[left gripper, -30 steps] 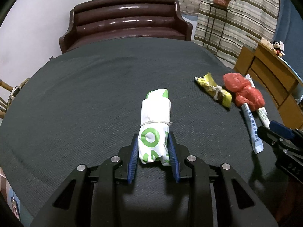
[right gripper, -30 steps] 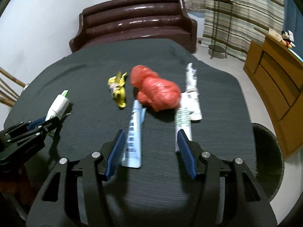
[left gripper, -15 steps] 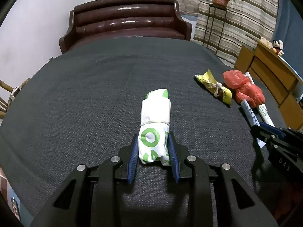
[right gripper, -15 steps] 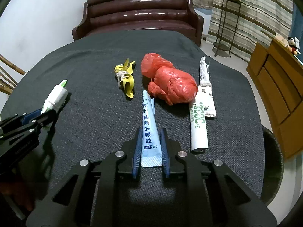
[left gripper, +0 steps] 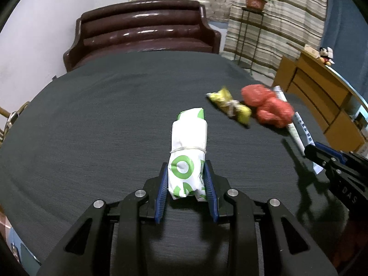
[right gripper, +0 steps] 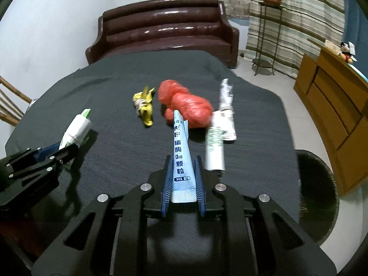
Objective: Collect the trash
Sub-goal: 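Carry the packet and tube over the bin and open both grippers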
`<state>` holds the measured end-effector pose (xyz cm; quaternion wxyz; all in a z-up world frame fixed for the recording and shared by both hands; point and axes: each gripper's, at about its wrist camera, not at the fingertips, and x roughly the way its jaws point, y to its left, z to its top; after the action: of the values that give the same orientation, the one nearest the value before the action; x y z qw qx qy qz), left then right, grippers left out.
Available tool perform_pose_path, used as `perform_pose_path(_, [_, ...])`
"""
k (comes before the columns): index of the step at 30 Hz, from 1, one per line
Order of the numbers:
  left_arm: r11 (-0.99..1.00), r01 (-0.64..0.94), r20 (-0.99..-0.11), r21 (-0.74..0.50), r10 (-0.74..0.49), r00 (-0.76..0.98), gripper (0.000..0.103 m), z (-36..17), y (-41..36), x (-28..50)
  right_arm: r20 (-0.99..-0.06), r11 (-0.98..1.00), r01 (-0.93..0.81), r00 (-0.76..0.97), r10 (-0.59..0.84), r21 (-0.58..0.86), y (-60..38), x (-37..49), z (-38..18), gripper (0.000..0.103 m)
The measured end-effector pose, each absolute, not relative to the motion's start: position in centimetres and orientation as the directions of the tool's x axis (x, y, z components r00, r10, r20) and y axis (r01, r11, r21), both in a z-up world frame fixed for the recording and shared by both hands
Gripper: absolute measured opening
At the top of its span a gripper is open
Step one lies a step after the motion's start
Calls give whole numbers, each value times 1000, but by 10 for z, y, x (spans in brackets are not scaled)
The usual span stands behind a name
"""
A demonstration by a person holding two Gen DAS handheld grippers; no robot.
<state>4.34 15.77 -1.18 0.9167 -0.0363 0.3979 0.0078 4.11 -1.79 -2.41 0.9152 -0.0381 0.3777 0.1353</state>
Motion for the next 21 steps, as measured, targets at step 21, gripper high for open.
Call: perform_pose_path(21, [973, 221, -687, -67, -206, 697, 31, 4, 23, 49, -647, 999, -14, 762, 29, 29, -158, 9, -8, 19])
